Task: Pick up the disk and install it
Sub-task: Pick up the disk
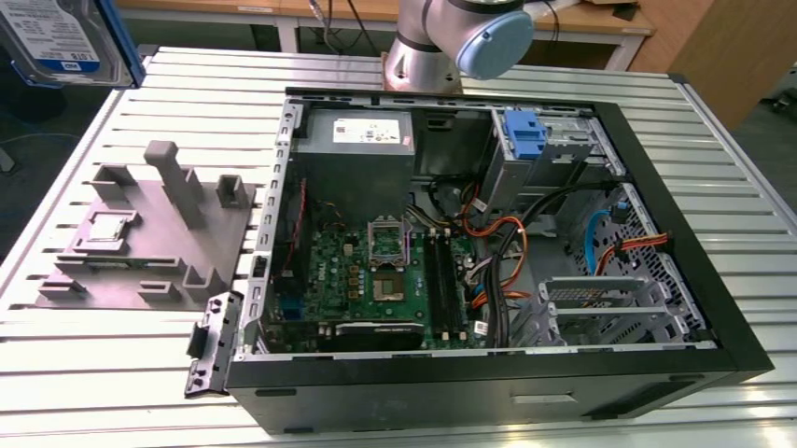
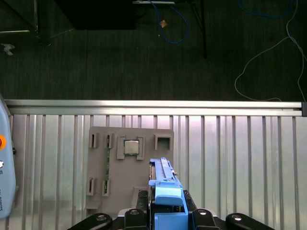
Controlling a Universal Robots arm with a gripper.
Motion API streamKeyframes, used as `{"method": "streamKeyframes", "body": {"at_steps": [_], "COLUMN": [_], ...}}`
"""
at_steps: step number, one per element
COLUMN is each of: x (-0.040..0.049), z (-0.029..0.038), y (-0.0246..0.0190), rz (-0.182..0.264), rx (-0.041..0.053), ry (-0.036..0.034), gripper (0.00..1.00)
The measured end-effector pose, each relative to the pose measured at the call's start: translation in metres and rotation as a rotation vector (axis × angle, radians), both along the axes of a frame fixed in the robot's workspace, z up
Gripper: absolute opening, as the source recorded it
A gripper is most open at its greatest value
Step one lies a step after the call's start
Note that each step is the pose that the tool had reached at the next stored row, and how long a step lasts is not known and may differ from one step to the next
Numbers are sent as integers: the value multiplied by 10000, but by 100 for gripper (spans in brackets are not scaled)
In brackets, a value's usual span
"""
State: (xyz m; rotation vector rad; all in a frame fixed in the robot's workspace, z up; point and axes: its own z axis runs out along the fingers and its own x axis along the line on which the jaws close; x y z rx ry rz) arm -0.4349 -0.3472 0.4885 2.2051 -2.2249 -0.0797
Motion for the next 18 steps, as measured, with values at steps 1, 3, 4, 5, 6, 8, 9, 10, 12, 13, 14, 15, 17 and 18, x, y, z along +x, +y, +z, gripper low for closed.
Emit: {"method": "streamKeyframes", "body": {"at_steps": [1,3,4,5,6,8,9,10,12,13,14,15,17,18], "x": [0,1,2,2,3,21,33,44,73,85,96,102,102,102], "z": [0,0,0,0,0,0,0,0,0,0,0,0,0,0], "y": [0,0,0,0,0,-1,0,0,0,0,0,0,0,0], "rz": [0,0,0,0,0,3,1,0,1,0,0,1,-1,-1], "rx": [0,0,0,0,0,0,1,1,0,-1,0,0,0,-1], "ry": [0,0,0,0,0,0,1,0,0,0,0,0,0,0], "gripper": [37,37,37,37,37,37,37,37,37,37,37,37,37,37]}}
